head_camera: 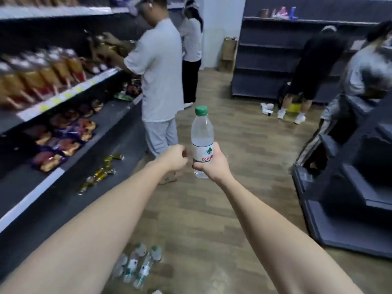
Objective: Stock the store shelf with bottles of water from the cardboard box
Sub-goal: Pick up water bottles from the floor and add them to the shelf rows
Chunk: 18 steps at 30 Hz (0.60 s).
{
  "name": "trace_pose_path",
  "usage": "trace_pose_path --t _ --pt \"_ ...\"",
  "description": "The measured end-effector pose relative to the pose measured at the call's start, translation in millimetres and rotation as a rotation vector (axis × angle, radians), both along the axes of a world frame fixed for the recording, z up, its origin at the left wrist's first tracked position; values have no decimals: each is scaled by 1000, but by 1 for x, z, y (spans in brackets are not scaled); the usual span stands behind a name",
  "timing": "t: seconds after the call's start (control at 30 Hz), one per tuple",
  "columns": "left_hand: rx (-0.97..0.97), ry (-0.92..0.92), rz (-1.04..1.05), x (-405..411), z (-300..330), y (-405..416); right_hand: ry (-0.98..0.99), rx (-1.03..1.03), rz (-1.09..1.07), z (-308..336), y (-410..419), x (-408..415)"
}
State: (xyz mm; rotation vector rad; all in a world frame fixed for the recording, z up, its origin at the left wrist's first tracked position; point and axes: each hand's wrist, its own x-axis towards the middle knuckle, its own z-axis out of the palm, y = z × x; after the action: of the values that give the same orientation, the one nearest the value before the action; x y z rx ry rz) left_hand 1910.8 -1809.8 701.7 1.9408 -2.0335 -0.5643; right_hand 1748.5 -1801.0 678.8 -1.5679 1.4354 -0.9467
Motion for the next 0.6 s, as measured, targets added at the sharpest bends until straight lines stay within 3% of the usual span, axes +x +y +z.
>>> trace_pose_path --t 0.33,0.5,0.6 --pt "-93 98 367 213 70 128 -10 -104 502 37 56 220" --pt "-76 515 479 298 95 214 -19 -119 721 53 111 331" --pt "-194 709 616 344 103 256 -55 -137 798 57 153 402"
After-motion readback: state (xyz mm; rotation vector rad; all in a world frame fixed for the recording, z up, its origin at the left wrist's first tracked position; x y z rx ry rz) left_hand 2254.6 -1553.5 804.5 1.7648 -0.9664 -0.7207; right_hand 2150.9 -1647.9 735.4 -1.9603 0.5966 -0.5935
